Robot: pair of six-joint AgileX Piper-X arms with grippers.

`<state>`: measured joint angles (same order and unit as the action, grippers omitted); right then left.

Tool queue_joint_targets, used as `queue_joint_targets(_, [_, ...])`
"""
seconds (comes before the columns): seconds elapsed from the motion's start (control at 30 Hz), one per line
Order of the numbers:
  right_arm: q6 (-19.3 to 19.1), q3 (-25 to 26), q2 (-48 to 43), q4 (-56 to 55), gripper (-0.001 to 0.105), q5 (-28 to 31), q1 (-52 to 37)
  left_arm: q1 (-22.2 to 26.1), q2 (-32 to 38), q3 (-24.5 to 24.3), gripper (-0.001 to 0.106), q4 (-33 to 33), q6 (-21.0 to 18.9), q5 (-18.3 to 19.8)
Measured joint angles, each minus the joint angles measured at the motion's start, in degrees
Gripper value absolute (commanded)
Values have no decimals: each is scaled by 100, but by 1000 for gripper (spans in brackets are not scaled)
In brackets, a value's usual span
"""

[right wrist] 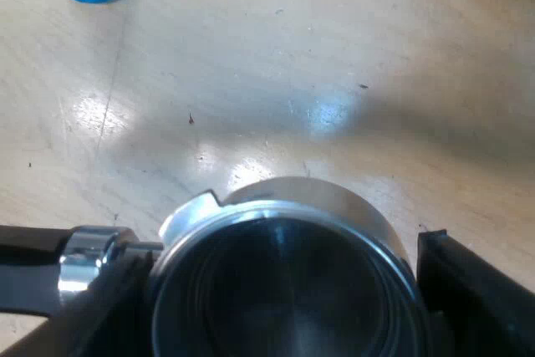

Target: Put the handle in the coffee machine

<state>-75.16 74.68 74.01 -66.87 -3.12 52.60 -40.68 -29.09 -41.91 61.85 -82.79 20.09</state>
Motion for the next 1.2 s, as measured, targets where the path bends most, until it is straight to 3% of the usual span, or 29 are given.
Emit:
queue_joint_targets(0.13, [0,0,0,-10,0,0,0,0,0,176,82,-210,167,0])
queue_joint_targets(0.4, [15,0,0,-10,0,0,0,0,0,714,82,-541,370,536])
queue_joint_targets(0.7, [15,0,0,-10,0,-16,0,0,0,1528,82,-1645,387,584])
queue_joint_targets(1.2, [15,0,0,-18,0,-90,0,0,-302,2054,82,-2570,387,592])
